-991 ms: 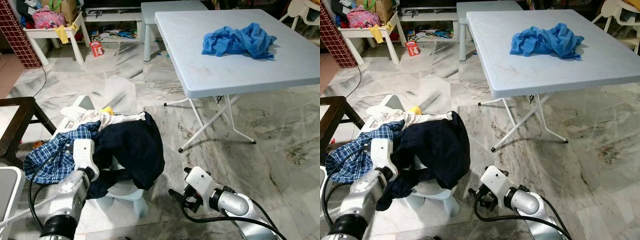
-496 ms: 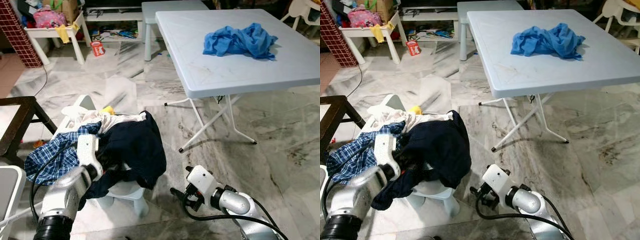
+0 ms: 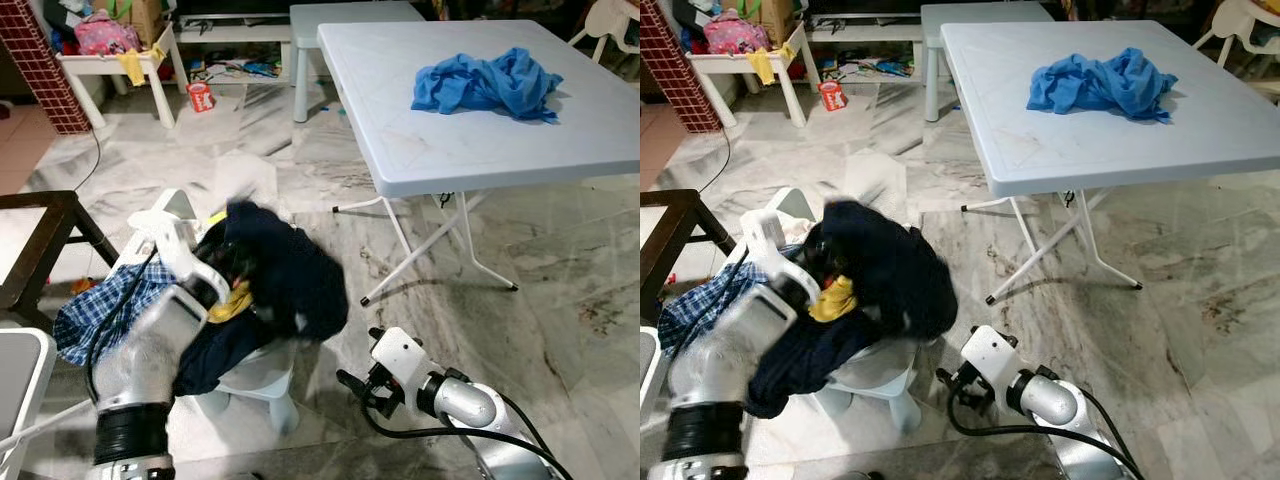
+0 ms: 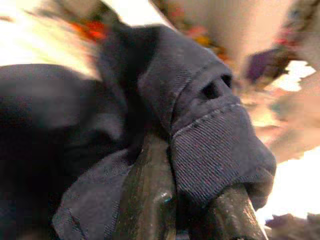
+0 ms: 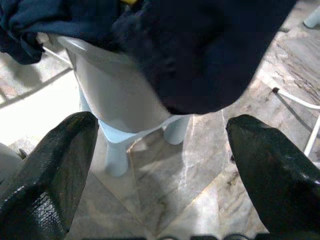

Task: Hang hanger

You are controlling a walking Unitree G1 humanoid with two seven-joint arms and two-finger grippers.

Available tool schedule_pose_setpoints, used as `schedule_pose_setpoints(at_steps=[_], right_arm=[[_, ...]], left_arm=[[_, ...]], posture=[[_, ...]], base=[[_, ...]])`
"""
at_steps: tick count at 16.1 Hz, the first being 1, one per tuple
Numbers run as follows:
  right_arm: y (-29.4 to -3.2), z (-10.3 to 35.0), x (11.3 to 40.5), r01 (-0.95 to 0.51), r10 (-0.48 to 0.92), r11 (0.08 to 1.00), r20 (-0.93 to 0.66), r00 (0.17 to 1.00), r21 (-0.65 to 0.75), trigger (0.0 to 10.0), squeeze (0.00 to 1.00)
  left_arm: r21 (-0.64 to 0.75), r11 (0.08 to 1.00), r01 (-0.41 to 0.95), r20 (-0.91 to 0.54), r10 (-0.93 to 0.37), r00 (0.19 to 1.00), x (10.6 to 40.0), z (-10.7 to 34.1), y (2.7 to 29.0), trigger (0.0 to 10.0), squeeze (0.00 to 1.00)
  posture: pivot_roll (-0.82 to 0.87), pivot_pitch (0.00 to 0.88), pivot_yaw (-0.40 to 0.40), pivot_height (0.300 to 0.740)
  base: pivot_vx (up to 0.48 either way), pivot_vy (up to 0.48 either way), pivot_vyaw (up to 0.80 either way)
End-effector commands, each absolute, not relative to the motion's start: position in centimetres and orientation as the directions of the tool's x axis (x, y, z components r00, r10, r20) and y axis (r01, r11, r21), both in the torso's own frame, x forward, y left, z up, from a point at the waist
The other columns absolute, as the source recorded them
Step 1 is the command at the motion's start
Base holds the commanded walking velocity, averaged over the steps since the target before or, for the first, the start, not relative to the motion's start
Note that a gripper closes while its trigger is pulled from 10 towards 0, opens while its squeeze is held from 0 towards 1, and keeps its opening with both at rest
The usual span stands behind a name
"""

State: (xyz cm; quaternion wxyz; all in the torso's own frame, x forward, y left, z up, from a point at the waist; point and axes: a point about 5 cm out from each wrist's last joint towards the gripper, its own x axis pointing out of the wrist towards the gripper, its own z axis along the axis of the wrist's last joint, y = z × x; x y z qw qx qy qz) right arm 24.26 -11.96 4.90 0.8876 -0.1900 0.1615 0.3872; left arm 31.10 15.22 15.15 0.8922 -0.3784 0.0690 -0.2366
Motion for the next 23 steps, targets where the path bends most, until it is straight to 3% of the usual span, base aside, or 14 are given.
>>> schedule_pose_setpoints(at_steps=[1,4,5,6,10,11,14,17,18,19,20,23], right_arm=[[-12.4,4.8,24.4,-0.733,0.607,0.646,-0.438,0.663,-0.213,10.0,0.0],[-12.2,4.9,24.7,-0.715,0.599,0.662,-0.416,0.684,-0.224,10.0,0.0],[-12.2,5.3,25.2,-0.67,0.57,0.702,-0.375,0.731,-0.24,10.0,0.0],[-12.6,6.0,26.1,-0.582,0.505,0.772,-0.308,0.806,-0.255,10.0,0.0],[-13.5,6.6,27.3,-0.435,0.387,0.882,-0.247,0.888,-0.18,10.0,0.0],[-13.2,6.6,27.3,-0.421,0.382,0.895,-0.23,0.895,-0.15,10.0,0.0],[-13.0,6.8,27.3,-0.389,0.364,0.914,-0.191,0.911,-0.113,10.0,0.0],[-13.2,6.7,27.6,-0.302,0.283,0.949,-0.179,0.942,-0.09,10.0,0.0],[-13.6,7.5,27.3,-0.253,0.239,0.962,-0.132,0.962,-0.104,10.0,0.0],[-14.3,7.8,27.0,-0.194,0.182,0.974,-0.107,0.977,-0.114,10.0,0.0],[-15.4,7.8,26.8,-0.116,0.105,0.987,-0.096,0.99,-0.114,10.0,0.0],[-18.6,7.2,25.3,0.078,-0.088,0.994,-0.131,0.987,-0.079,10.0,0.0]], left_arm=[[-0.724,0.545,0.421,0.076,-0.545,0.835,30.4,16.0,14.4,0.0,0.0],[-0.719,0.561,0.41,0.131,-0.47,0.873,31.1,17.8,14.6,0.0,0.0],[-0.679,0.622,0.391,0.137,-0.416,0.899,31.5,18.5,14.9,0.0,0.0],[-0.583,0.745,0.325,0.129,-0.309,0.942,31.7,18.5,16.0,0.0,0.0],[-0.521,0.84,0.153,0.019,-0.168,0.986,29.9,17.6,17.0,0.0,0.0],[-0.545,0.838,0.027,-0.052,-0.067,0.996,29.4,16.5,17.7,0.0,0.0],[-0.502,0.864,-0.04,-0.133,-0.031,0.991,28.1,14.8,17.5,0.0,0.0],[-0.326,0.943,0.062,-0.317,-0.171,0.933,25.8,10.8,16.2,0.0,0.0],[-0.117,0.966,0.231,-0.392,-0.258,0.883,24.6,8.4,15.5,0.8,0.0],[-0.103,0.954,0.28,-0.399,-0.298,0.867,24.3,7.6,15.0,4.9,0.0],[-0.139,0.948,0.287,-0.399,-0.319,0.86,24.2,7.3,14.6,10.0,0.0],[-0.091,0.945,0.313,-0.351,-0.324,0.878,25.1,7.1,12.8,10.0,0.0]], posture=[[-0.1,0.067,0.011,0.74],[-0.09,0.069,0.016,0.74],[-0.09,0.069,0.016,0.74],[-0.08,0.069,0.021,0.74],[-0.05,0.066,0.018,0.74],[-0.04,0.065,0.015,0.74],[-0.01,0.061,0.036,0.74],[-0.04,0.051,0.061,0.74],[-0.08,0.044,0.094,0.74],[-0.11,0.04,0.116,0.74],[-0.13,0.039,0.132,0.74],[-0.17,0.037,0.153,0.74]], base=[[0.0,0.0,0.0],[0.0,0.0,0.0],[0.0,0.0,0.0],[0.0,0.0,0.0],[0.0,0.0,0.0],[0.0,0.0,0.0],[0.0,0.0,0.0],[0.0,0.0,0.0],[0.0,0.0,0.0],[0.0,0.0,0.0],[0.0,0.0,0.0],[0.0,0.0,-0.27]])
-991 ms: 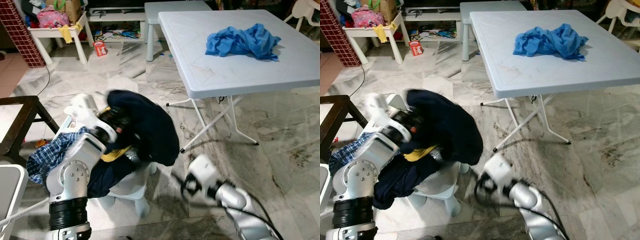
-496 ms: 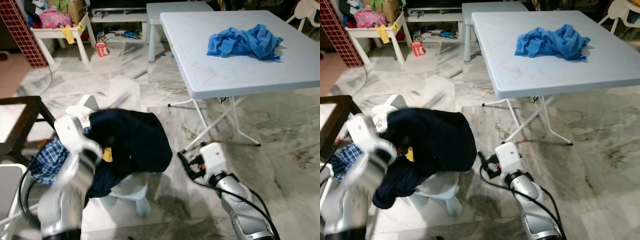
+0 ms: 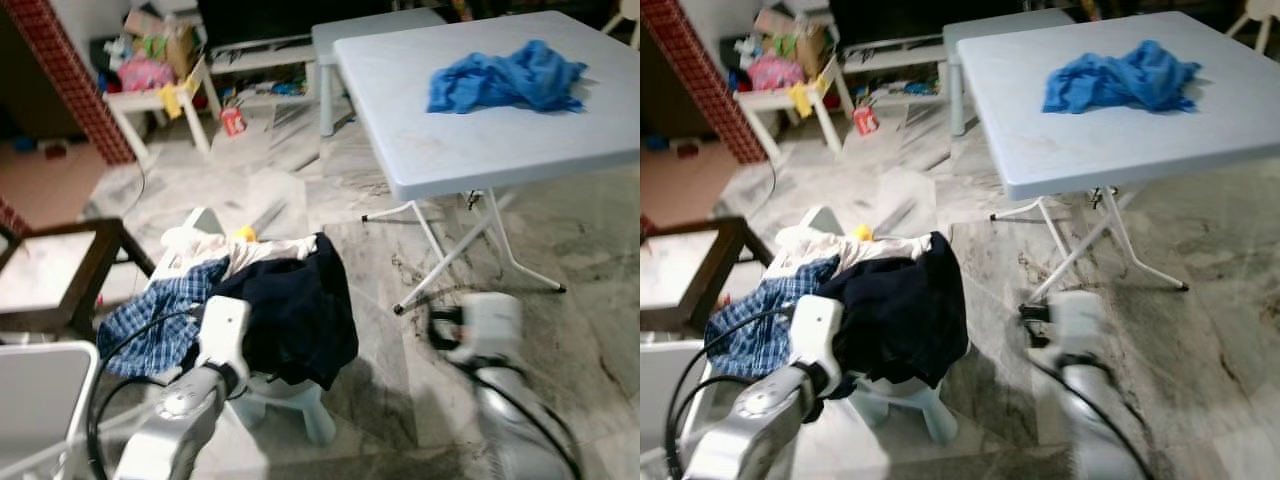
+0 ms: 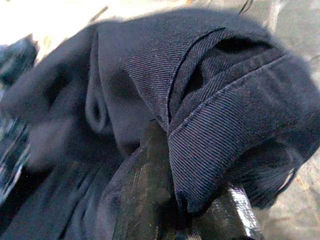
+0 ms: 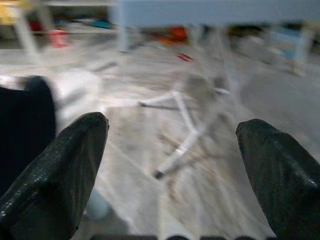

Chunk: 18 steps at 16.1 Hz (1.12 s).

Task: Hang hanger

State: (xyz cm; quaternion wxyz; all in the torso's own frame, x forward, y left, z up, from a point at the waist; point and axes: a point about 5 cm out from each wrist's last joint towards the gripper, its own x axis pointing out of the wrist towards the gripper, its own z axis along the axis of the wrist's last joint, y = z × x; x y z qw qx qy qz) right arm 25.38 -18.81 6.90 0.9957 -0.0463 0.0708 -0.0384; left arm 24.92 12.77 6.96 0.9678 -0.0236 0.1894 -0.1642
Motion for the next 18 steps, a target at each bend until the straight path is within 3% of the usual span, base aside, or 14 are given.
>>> schedule_pose_setpoints(at_steps=[1,8,10,18], right_arm=[[-19.0,7.0,24.9,0.088,-0.099,0.993,-0.144,0.985,-0.082,10.0,0.0],[-18.1,8.0,27.0,0.021,-0.035,0.992,-0.112,0.993,-0.124,10.0,0.0],[-17.9,8.9,27.9,0.007,-0.02,0.991,-0.096,0.995,-0.133,10.0,0.0],[-16.4,7.9,28.0,-0.02,0.009,0.994,-0.109,0.994,-0.105,10.0,0.0]], left_arm=[[-0.1,0.943,0.318,-0.338,-0.332,0.881,25.2,7.1,12.4,10.0,0.0],[-0.121,0.953,0.277,-0.25,-0.299,0.921,27.1,6.5,12.4,10.0,0.0],[-0.14,0.956,0.257,-0.238,-0.285,0.929,28.2,6.5,12.5,10.0,0.0],[-0.155,0.951,0.268,-0.242,-0.3,0.923,28.2,5.3,11.9,10.0,0.0]], posture=[[-0.18,0.038,0.151,0.74],[-0.18,0.0,0.074,0.74],[-0.19,0.0,0.053,0.74],[-0.19,0.0,0.118,0.74]], base=[[0.0,0.0,-0.8],[0.0,0.0,-0.8],[0.247,0.0,-0.2],[0.314,0.0,-0.68]])
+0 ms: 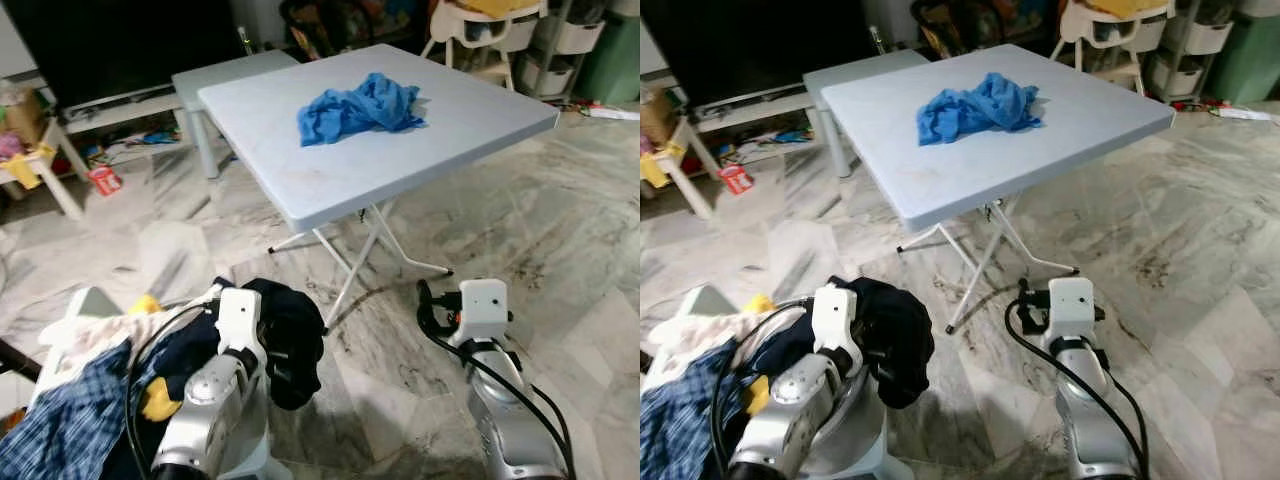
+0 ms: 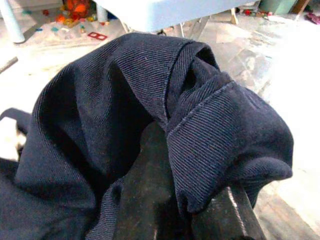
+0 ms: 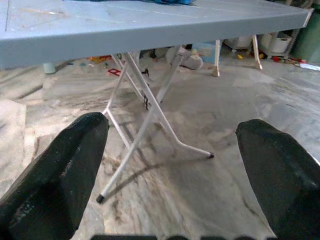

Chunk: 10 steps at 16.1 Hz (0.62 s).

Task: Hang hanger

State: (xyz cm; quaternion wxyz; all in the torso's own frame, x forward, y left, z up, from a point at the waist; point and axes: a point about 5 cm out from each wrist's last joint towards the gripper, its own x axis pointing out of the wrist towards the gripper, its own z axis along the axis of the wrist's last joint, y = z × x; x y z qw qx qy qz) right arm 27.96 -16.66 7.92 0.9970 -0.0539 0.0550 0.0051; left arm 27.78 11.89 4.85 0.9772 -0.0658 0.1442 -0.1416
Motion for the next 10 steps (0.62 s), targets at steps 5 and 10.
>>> schedule_pose_setpoints(at_steps=[5,10], right_arm=[[-16.4,7.8,28.0,-0.031,0.019,0.992,-0.103,0.995,-0.121,10.0,0.0],[-16.2,7.9,28.2,-0.044,0.031,0.99,-0.097,0.995,-0.131,10.0,0.0]], left_arm=[[-0.163,0.944,0.287,-0.236,-0.32,0.918,28.4,5.2,11.5,10.0,0.0],[-0.184,0.935,0.302,-0.243,-0.341,0.908,28.1,4.9,10.7,10.0,0.0]], posture=[[-0.2,0.0,0.126,0.74],[-0.21,0.0,0.12,0.74]], base=[[0.23,0.0,-0.73],[0.055,0.0,-0.23]])
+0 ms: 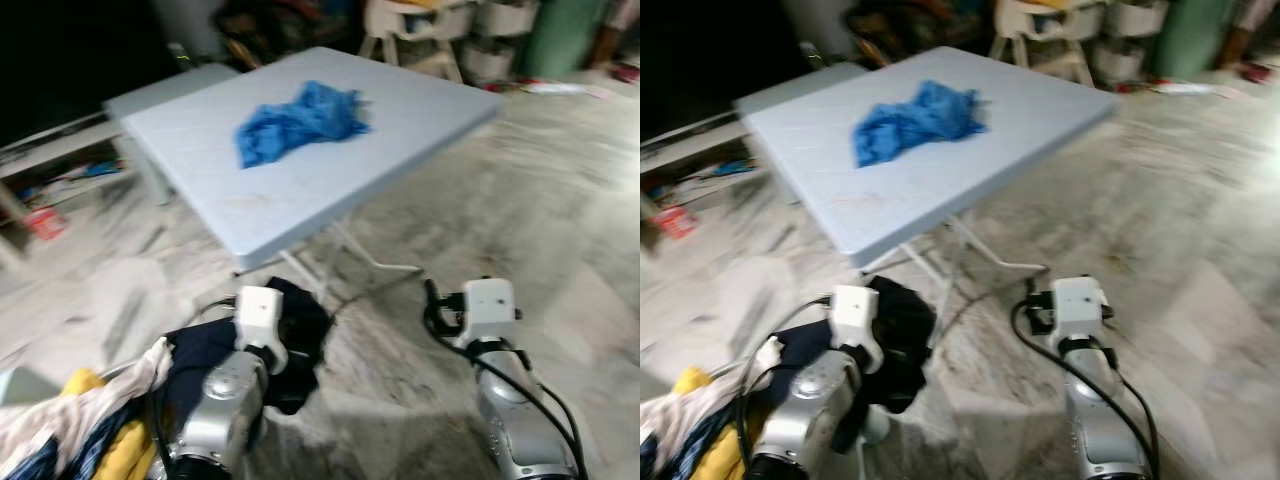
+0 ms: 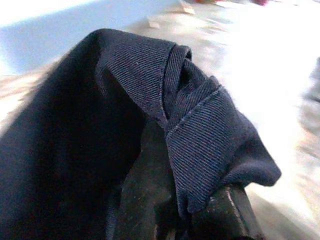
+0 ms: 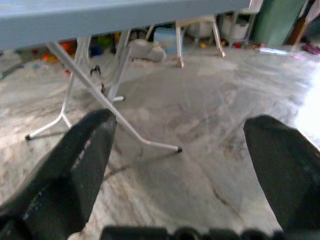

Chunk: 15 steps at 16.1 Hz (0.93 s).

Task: Hang hanger

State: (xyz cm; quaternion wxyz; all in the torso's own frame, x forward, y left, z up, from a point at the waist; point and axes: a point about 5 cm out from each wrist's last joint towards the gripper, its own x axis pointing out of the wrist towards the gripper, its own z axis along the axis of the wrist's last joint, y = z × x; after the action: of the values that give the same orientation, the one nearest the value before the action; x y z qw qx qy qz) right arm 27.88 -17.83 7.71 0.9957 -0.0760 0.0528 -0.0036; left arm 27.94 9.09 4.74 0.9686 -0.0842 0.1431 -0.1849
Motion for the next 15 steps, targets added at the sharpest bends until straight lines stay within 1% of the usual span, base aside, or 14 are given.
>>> schedule_pose_setpoints(at_steps=[1,3,6,12,15], right_arm=[[-16.21,7.92,28.22,-0.044,0.032,0.99,-0.097,0.995,-0.13,10.0,0.0],[-16.11,7.81,28.15,-0.046,0.033,0.991,-0.1,0.994,-0.13,10.0,0.0],[-16.04,7.72,28.11,-0.049,0.035,0.99,-0.104,0.994,-0.129,10.0,0.0],[-16.52,7.6,27.97,-0.034,0.019,0.991,-0.113,0.993,-0.126,10.0,0.0],[-16.47,7.54,27.84,-0.036,0.022,0.992,-0.114,0.993,-0.12,10.0,0.0]], left_arm=[[-0.189,0.935,0.3,-0.243,-0.34,0.908,28.16,4.89,10.64,10.0,0.0],[-0.199,0.936,0.291,-0.237,-0.334,0.912,28.27,4.96,10.75,10.0,0.0],[-0.201,0.937,0.287,-0.241,-0.331,0.912,28.37,5.0,10.67,10.0,0.0],[-0.203,0.931,0.304,-0.242,-0.349,0.905,28.48,4.9,10.26,10.0,0.0],[-0.202,0.928,0.313,-0.243,-0.357,0.902,28.84,4.97,9.9,10.0,0.0]], posture=[[-0.21,0.0,0.119,0.74],[-0.2,0.0,0.117,0.74],[-0.2,0.0,0.117,0.74],[-0.22,0.0,0.125,0.74],[-0.24,0.0,0.131,0.74]], base=[[0.0,0.0,0.0],[0.0,-0.326,0.0],[0.0,0.0,0.0],[0.0,-0.48,0.0],[0.0,-0.48,-0.79]])
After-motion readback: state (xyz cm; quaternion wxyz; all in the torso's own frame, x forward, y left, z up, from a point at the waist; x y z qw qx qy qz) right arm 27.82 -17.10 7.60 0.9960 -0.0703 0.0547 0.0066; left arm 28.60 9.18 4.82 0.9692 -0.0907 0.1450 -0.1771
